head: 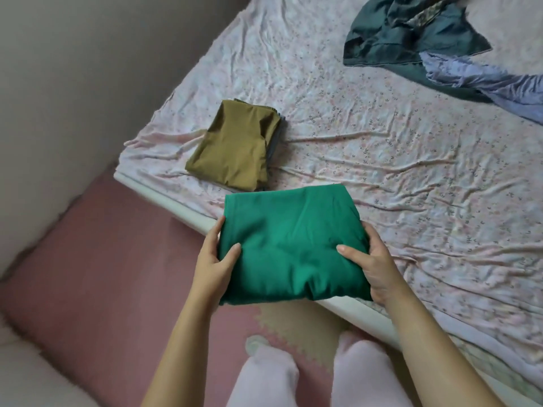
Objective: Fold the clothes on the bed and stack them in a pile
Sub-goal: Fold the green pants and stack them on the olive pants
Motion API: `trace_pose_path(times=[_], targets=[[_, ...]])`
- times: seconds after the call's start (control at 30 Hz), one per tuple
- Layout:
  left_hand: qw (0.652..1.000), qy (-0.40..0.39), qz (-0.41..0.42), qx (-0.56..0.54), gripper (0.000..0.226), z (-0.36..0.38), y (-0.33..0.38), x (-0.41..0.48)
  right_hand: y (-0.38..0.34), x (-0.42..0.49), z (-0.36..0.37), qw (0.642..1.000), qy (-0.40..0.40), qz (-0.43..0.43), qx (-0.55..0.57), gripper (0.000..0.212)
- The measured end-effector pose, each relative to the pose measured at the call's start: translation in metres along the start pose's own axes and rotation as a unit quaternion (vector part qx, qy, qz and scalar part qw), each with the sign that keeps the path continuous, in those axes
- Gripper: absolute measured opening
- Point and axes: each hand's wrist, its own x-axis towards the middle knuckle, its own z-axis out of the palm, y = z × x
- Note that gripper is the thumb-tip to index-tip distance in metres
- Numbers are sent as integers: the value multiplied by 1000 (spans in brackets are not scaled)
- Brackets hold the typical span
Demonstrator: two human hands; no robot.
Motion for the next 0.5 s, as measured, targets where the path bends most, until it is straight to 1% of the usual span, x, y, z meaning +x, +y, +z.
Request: trace_pose_path(times=[0.07, 0.13, 0.23, 0.4, 0.5], targets=[[1000, -6, 7, 11, 57, -30, 5, 14, 0, 2, 33, 1000, 5, 2, 2, 48], [1000, -20, 11, 14, 57, -53, 8, 30, -1, 8, 58, 1000, 12, -1, 0, 43], [999, -30, 16, 20, 57, -74, 10, 60, -7, 28, 87, 1000, 19, -6, -4, 41], [996, -53, 20, 65, 57, -92, 6, 141, -13, 89, 126, 999, 37, -10, -3, 43], [992, -72, 6, 103, 57, -103, 9, 194, -15, 133, 149, 999, 46, 10, 2, 42]])
